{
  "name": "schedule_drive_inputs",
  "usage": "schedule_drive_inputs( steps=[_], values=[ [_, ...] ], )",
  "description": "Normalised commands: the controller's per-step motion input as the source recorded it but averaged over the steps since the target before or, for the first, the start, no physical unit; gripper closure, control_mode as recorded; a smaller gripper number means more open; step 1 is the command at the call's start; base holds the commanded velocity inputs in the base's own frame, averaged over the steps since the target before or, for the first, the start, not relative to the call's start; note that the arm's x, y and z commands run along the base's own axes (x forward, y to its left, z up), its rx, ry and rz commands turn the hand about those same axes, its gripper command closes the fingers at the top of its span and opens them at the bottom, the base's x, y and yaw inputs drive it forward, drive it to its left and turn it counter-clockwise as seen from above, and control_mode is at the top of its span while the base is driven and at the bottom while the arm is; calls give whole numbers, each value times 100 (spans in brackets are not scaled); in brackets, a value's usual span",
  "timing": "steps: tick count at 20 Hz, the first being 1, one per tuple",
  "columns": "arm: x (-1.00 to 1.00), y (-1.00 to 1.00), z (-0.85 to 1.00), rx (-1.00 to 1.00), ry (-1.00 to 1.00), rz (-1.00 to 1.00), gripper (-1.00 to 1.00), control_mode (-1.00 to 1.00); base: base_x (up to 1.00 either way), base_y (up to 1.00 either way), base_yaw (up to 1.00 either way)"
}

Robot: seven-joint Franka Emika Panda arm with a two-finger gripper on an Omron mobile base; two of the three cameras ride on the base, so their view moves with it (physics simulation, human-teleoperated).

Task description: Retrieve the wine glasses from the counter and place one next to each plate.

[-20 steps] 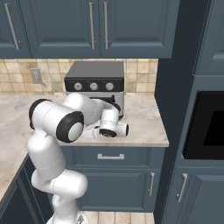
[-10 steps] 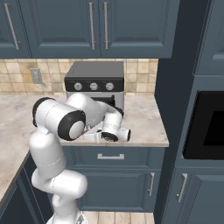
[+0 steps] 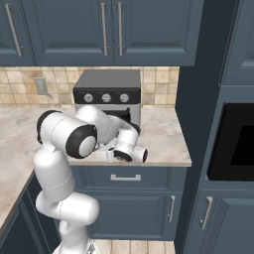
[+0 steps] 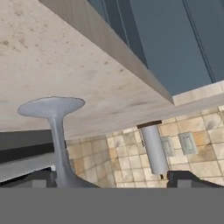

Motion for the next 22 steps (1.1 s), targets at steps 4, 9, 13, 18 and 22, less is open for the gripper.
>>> schedule_drive_inputs(
  steps=[4, 9, 13, 18, 22],
  values=[
    [17, 17, -13, 0, 0, -1, -100, -100, 0, 0, 0],
    [40, 14, -1, 0, 0, 0, -100, -100, 0, 0, 0],
    [34, 6, -1, 0, 0, 0, -100, -100, 0, 0, 0],
    [17, 0, -1, 0, 0, 0, -100, -100, 0, 0, 0],
    [13, 8, -6, 0, 0, 0, -100, -100, 0, 0, 0]
  ],
)
